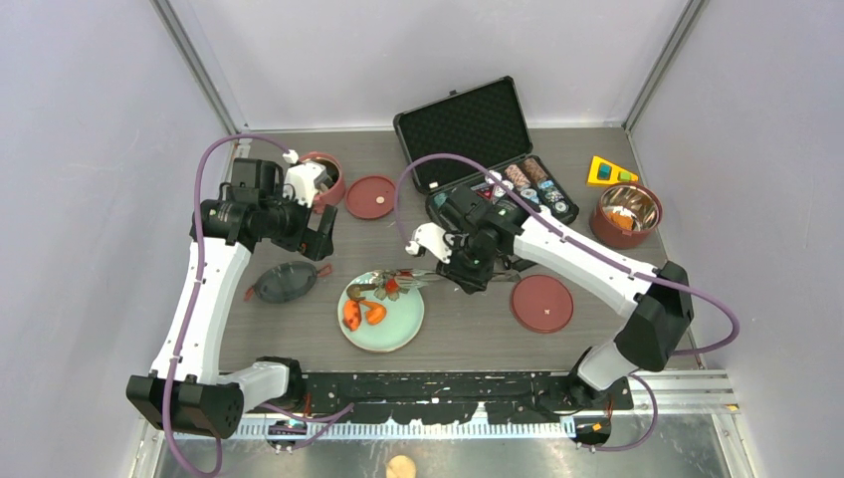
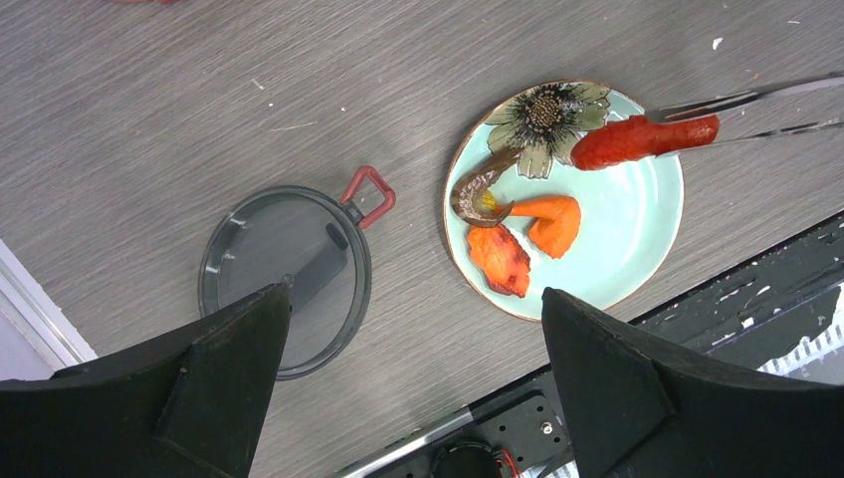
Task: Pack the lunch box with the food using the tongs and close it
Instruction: Pick up the fake food from the plate, then place the fake food in the packing box.
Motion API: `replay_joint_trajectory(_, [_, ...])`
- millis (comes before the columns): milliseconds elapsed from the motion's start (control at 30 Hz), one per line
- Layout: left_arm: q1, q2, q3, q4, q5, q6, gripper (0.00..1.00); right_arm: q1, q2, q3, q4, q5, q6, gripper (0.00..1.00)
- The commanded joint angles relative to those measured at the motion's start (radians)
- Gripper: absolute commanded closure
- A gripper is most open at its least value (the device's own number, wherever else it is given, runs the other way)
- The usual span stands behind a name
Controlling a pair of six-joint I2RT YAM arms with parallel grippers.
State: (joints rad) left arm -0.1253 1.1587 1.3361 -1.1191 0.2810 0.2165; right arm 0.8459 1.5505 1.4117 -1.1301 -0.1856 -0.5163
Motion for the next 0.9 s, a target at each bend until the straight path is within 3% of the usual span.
replay_joint_trajectory(0, [-0.005, -0.001, 0.004, 0.008, 0.005, -0.005, 0.0, -0.04, -0.063, 0.012, 0.007, -0.081, 0.04, 0.97])
replay_joint_trajectory(200, [-0.005, 0.001, 0.005, 0.006, 0.008, -0.007, 0.0, -0.184, -0.116, 0.074, -0.023, -0.203, 0.079, 0.99])
replay_joint_trajectory(633, [-0.005, -0.002, 0.005, 0.01, 0.023, -0.007, 0.0, -0.902, -0.219, 0.191, -0.157, -0.377, 0.059, 0.99])
replay_joint_trajectory(867, [-0.005, -0.003, 0.008, 0.012, 0.026, -0.008, 0.0, -1.285, -0.161, 0.26, -0.24, -0.378, -0.024, 0.99])
